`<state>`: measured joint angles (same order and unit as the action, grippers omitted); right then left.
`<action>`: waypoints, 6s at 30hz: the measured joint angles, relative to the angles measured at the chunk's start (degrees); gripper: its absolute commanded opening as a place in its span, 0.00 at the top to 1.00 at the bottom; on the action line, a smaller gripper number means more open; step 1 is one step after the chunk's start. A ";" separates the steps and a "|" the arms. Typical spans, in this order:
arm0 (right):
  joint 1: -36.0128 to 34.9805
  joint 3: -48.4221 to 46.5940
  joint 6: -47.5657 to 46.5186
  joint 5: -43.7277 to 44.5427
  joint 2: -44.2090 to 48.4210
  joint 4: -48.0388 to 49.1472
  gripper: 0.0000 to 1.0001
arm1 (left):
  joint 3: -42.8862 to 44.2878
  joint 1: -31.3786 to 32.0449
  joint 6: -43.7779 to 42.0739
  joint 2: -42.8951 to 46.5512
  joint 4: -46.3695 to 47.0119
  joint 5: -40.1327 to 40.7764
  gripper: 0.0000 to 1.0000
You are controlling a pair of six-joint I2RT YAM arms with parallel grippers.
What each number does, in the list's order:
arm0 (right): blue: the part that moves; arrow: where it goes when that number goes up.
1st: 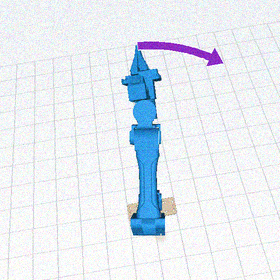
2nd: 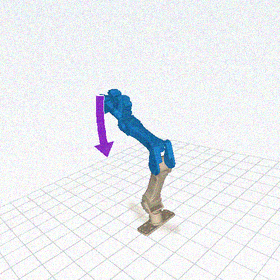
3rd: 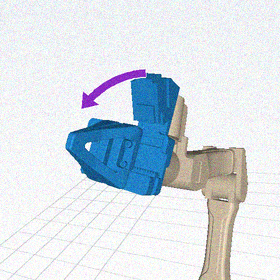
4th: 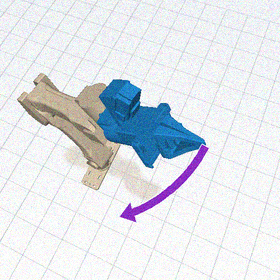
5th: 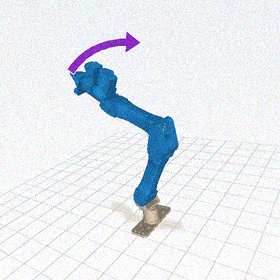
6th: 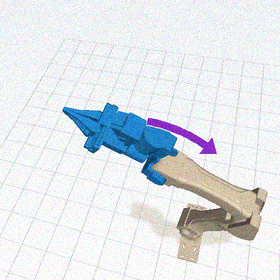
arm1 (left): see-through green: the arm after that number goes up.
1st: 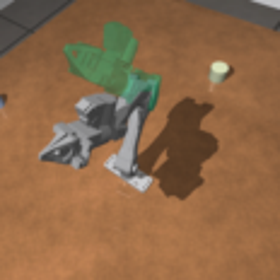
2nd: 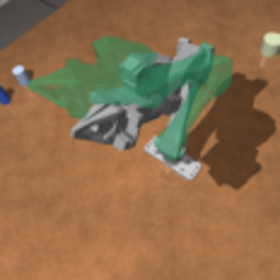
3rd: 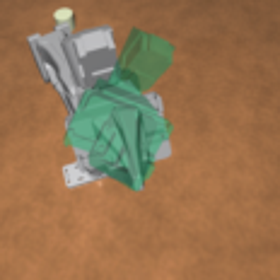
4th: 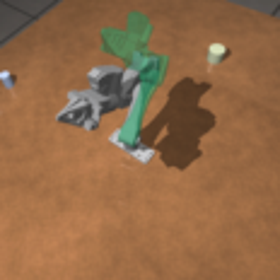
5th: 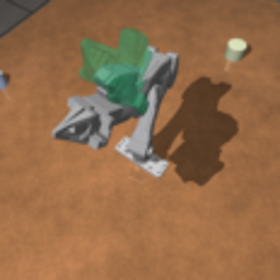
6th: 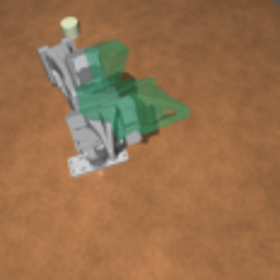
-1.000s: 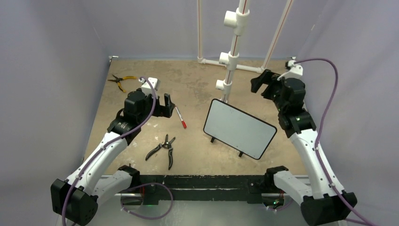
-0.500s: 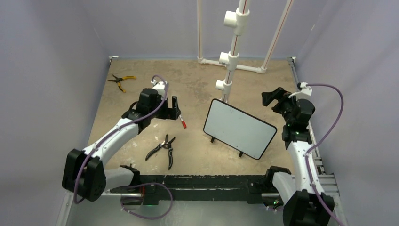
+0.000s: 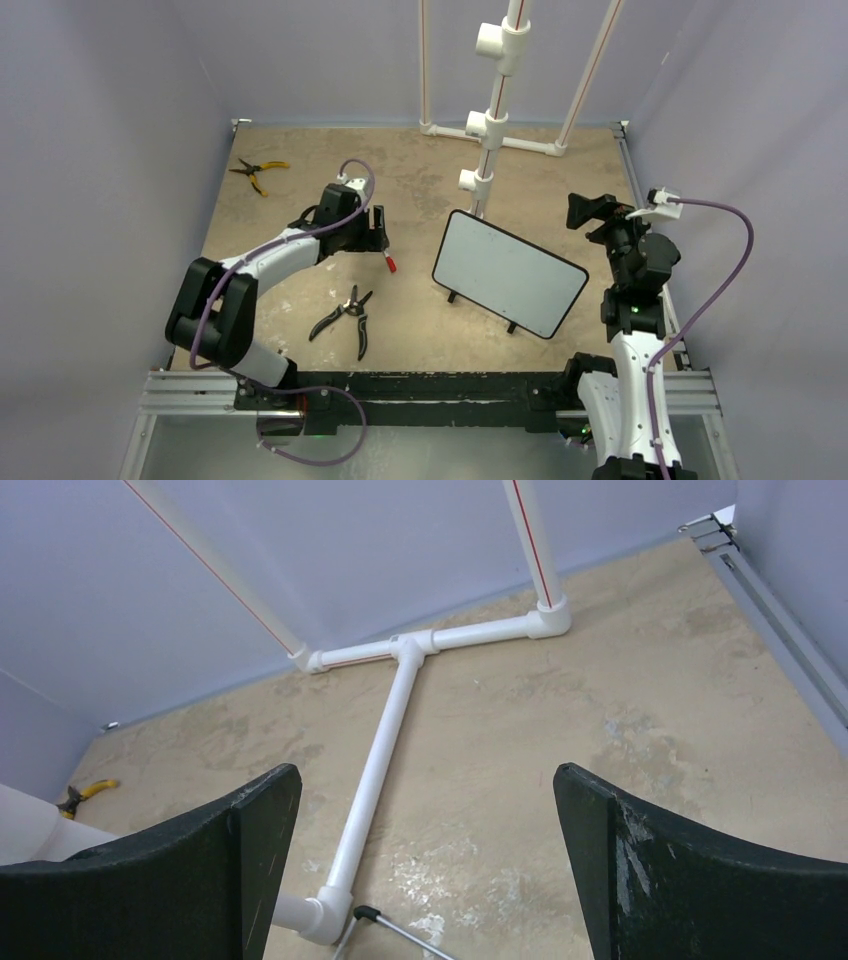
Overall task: Write a sentence on the whiteboard
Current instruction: Pick up the whiteboard marker from the center of the board, then open the pen cap of the whiteboard marker.
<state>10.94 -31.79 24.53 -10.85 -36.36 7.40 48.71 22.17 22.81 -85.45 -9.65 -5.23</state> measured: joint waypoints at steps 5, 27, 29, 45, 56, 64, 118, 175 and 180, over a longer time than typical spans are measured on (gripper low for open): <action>0.00 0.22 -0.13 0.83 -0.09 -0.20 0.01 | 3.17 0.15 0.66 -6.49 0.50 0.50 0.45; -0.07 0.26 -0.17 1.05 0.83 -0.50 0.01 | 16.90 0.15 -5.46 -21.33 -4.48 10.47 0.77; -0.07 0.28 -0.17 1.20 0.83 -0.52 0.02 | 17.31 0.15 -6.25 -21.38 -5.77 10.99 0.78; -0.07 -1.77 0.09 1.92 1.55 -5.70 0.02 | 18.80 -0.74 -8.33 -21.53 -10.84 9.46 0.90; -0.11 -9.09 2.54 -15.39 4.22 -7.78 0.05 | 16.00 -4.02 -6.82 -19.37 -7.48 6.60 1.00; -0.22 -9.46 3.10 -33.05 6.16 -7.93 0.07 | 6.19 -4.15 -0.92 2.32 1.44 4.42 1.00; -69.81 -20.87 9.86 8.70 -41.29 20.57 0.65 | -13.90 -2.51 35.74 47.41 20.33 -3.15 1.00; -69.81 -18.34 7.56 7.48 -43.01 21.40 1.00 | -8.28 -1.73 29.62 40.24 13.94 -11.61 1.00; -70.01 -14.73 8.09 6.69 -41.00 24.76 1.00 | -8.28 -0.61 28.89 41.22 14.01 -10.82 1.00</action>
<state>-59.07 -46.52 32.62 -4.16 -77.36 32.16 40.42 21.56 51.70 -44.23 4.36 -16.05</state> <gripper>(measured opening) 0.097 0.097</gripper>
